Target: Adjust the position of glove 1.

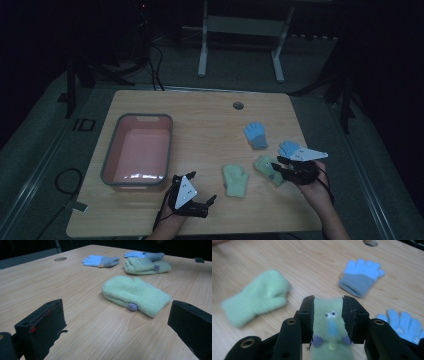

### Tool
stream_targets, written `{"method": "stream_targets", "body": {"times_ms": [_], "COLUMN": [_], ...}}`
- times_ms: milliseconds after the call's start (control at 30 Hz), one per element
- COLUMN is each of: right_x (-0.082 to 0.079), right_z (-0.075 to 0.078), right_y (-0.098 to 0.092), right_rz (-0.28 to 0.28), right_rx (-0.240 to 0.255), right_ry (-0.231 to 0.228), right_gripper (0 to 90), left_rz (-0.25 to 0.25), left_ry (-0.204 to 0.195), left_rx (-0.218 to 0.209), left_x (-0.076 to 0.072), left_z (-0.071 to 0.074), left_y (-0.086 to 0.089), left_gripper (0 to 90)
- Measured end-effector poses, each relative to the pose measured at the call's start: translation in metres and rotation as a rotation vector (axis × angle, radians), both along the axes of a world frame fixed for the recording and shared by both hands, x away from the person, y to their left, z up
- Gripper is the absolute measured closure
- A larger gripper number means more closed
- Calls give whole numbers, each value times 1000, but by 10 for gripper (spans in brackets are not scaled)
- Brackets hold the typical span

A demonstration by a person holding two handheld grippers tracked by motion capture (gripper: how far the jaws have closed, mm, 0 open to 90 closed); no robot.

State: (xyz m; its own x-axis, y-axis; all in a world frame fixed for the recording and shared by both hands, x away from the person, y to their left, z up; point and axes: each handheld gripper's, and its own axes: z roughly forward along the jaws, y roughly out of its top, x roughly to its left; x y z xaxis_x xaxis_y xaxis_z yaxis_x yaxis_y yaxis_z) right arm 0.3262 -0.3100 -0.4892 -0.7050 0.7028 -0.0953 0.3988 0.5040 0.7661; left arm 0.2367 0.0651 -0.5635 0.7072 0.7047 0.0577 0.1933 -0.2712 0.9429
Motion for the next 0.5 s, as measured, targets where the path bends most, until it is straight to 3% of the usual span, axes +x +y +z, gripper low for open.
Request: {"method": "stream_targets", "body": {"times_ms": [133,267,500], "right_x": [12,23,31], "right_z": [-15,-30,-55], "right_y": [-3,-4,-5], "right_rz": [17,25,26], "right_rx": [-4,31,17], "right_ry": [31,76,127], "right_gripper": [632,634,620], "left_rz": [1,0,0], "left_ry": [2,3,-1], "left_rx": [-4,-4,-1], "left_x": [0,0,0], "left_z": [0,0,0], "left_y": [0,0,0], "left_gripper": [12,12,13]}}
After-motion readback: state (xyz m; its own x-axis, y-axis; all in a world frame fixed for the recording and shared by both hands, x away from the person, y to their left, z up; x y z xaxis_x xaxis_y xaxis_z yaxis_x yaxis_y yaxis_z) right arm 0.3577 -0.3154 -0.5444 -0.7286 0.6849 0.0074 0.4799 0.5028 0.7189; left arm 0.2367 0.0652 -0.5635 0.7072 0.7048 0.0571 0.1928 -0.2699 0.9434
